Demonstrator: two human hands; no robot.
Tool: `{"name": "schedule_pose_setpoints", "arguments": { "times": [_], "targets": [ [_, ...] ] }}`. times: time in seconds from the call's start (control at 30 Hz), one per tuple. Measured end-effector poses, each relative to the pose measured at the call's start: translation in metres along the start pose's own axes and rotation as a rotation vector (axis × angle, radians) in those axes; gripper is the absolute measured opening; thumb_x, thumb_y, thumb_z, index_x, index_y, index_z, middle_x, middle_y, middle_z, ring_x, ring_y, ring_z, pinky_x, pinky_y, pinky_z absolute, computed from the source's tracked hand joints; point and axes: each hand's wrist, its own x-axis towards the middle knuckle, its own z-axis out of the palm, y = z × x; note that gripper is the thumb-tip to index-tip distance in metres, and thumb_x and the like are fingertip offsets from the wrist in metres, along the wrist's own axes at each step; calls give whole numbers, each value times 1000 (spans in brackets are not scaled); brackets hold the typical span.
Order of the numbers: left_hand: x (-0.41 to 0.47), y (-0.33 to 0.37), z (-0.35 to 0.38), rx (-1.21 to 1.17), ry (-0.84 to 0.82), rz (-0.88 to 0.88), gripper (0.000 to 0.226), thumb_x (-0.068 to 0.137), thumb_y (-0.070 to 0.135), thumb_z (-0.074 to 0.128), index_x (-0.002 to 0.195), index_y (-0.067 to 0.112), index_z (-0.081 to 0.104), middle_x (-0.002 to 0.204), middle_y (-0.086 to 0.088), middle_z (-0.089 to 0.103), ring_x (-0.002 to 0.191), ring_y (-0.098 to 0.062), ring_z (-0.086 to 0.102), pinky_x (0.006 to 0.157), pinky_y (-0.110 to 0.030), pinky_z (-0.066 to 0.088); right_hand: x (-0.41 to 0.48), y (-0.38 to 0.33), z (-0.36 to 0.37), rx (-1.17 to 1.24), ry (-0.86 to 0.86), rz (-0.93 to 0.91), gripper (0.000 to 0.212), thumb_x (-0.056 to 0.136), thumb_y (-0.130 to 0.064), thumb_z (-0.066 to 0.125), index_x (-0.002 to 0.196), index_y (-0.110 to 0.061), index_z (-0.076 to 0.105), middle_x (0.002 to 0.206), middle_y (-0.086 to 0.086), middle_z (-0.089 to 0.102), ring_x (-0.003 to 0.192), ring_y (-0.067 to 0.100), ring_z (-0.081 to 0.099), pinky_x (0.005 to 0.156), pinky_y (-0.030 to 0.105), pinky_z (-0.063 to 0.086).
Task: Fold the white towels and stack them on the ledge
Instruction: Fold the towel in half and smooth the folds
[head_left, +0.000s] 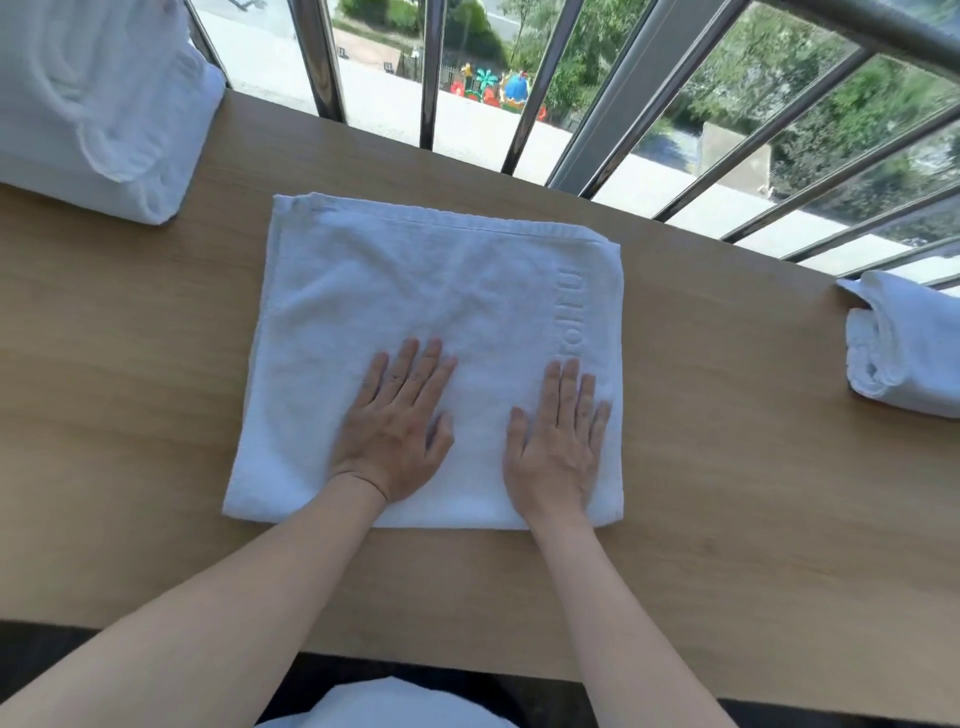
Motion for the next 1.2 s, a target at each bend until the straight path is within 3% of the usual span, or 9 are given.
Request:
{"name": "schedule_pose_setpoints", "arguments": {
  "times": [0.1, 0.17, 0.27, 0.37, 0.53, 0.77, 0.9, 1.0, 1.2],
  "targets": [
    [-3, -4, -7, -338, 138, -128, 53, 100, 19, 28, 150, 4, 39, 158, -12, 34, 148, -26, 28, 121, -46, 24, -4, -64, 11, 137, 52, -149, 60, 105, -36, 24, 159, -13, 12, 167, 5, 5, 154, 21, -1, 125, 44, 1],
    [-7, -20, -13, -431, 175, -252, 53, 104, 24, 22, 151, 4, 36, 159, -11, 31, 151, -25, 22, 123, -43, 19, -5, -104, 20, 250, 39, -191, 57, 104, -30, 24, 157, -11, 22, 166, 6, 15, 154, 22, 8, 125, 45, 4],
    [-9, -60, -20, -224, 90, -231, 56, 103, 29, 21, 153, 7, 34, 161, -11, 27, 151, -27, 18, 124, -45, 12, -6, -129, 35, 183, -3, -159, 56, 103, -32, 22, 157, -15, 25, 165, 3, 18, 154, 21, 10, 125, 45, 3],
    [4, -103, -25, 0, -29, -120, 60, 101, 41, 25, 158, 21, 23, 165, -2, 12, 153, -23, 9, 124, -39, -2, -7, -131, 44, 53, 47, -136, 59, 102, -39, 29, 157, -17, 26, 165, 2, 19, 154, 22, 11, 124, 48, 6],
    [64, -141, -33, 2, -39, -229, 65, 97, 49, 21, 159, 33, 6, 168, 5, -2, 154, -22, -2, 123, -44, -1, -7, -134, 48, 14, 133, -137, 60, 98, -36, 41, 155, -16, 34, 162, 5, 28, 152, 25, 20, 122, 52, 16],
    [112, -165, -50, -14, -43, -377, 60, 105, 38, 19, 160, 22, 1, 168, -2, -5, 153, -27, -7, 123, -44, -6, -5, -134, 50, -7, 167, -141, 60, 97, -35, 40, 155, -18, 34, 162, 3, 28, 152, 25, 21, 122, 52, 17],
    [77, -127, -50, -103, 38, -259, 61, 106, 31, 28, 159, 11, 6, 167, -10, -3, 154, -30, -5, 124, -45, -2, -3, -134, 51, -21, 186, -139, 60, 96, -33, 38, 154, -17, 36, 162, 3, 29, 151, 24, 21, 122, 52, 17],
    [16, -92, -37, -122, -19, -156, 60, 105, 25, 30, 159, 10, 9, 166, -9, -3, 154, -28, -5, 125, -44, -1, -2, -133, 52, -9, 199, -136, 58, 97, -30, 37, 154, -17, 37, 161, 3, 30, 151, 24, 23, 122, 52, 17],
    [-65, -100, -20, 82, -58, -114, 63, 102, 43, 24, 159, 18, 15, 167, 0, 7, 154, -22, 2, 123, -46, 6, -3, -135, 50, 0, 158, -120, 56, 100, -30, 31, 155, -18, 35, 162, 1, 28, 152, 22, 20, 123, 49, 15]
  ]
}}
